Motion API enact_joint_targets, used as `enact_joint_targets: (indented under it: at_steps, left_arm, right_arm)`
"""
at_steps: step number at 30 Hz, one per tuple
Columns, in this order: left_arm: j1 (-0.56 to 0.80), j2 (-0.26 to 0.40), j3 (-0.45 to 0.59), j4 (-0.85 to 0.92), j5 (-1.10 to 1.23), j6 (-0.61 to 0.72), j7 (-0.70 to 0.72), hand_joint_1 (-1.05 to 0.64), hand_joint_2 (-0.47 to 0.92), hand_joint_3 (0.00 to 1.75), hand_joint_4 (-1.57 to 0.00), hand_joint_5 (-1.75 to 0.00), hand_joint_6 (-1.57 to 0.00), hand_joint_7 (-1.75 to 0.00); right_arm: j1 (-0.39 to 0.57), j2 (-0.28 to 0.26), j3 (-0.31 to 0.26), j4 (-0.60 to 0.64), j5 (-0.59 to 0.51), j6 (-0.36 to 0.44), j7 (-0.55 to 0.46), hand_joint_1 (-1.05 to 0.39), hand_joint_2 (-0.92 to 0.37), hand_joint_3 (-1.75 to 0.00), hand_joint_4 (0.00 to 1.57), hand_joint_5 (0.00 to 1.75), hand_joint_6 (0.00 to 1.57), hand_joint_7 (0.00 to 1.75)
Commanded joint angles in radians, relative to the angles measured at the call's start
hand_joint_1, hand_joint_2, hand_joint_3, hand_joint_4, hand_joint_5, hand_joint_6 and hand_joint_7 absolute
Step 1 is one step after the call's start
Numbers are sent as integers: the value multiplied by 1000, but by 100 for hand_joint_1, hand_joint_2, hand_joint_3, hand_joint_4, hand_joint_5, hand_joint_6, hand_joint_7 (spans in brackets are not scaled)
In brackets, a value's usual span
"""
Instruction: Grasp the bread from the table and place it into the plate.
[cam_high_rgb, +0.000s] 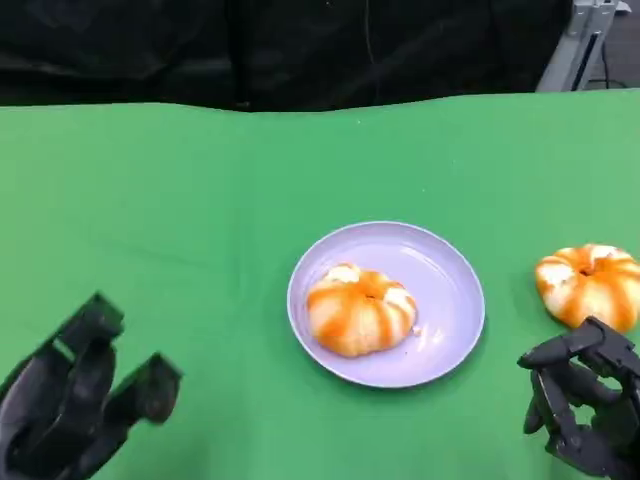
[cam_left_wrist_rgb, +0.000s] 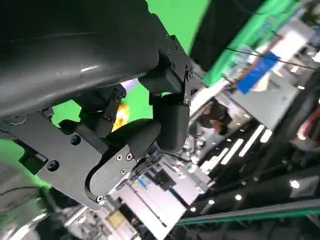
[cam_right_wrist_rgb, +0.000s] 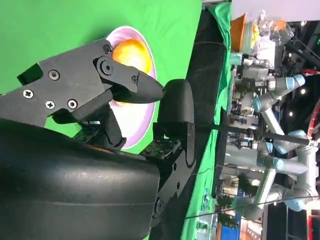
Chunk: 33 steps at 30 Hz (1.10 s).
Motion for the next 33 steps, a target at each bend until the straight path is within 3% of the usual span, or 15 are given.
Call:
enact_joint_targets:
  at_steps: [1, 12, 23, 28, 33]
  left_arm:
    - [15, 41, 55, 69, 42, 27, -101, -10, 54, 147, -84, -175, -69, -175]
    - [-23, 14, 53, 142, 198, 11, -193, -8, 49, 156, -92, -175, -77, -175]
    - [-44, -77, 3, 204, 537, -414, -349, -6, 57, 138, -106, -175, -86, -175]
    - [-48, -121, -2, 228, 613, -538, -339, -3, 55, 140, -109, -175, -89, -175]
    - [-59, -137, -7, 251, 633, -578, -343, -2, 55, 140, -108, -175, -88, -175]
  right_arm:
    - [-8, -19, -10, 5, 18, -7, 11, -14, -71, -90, 87, 164, 82, 136]
    - [-1, -29, -17, 8, 10, -15, 13, -15, -71, -88, 86, 166, 80, 139]
    - [13, -23, -5, -17, 12, -12, 13, -14, -74, -83, 86, 164, 82, 136]
    - [19, -28, -5, -16, 13, -15, 18, -15, -74, -83, 86, 165, 81, 137]
    - [18, -25, -11, -10, 13, -18, 20, -16, -73, -83, 86, 165, 81, 136]
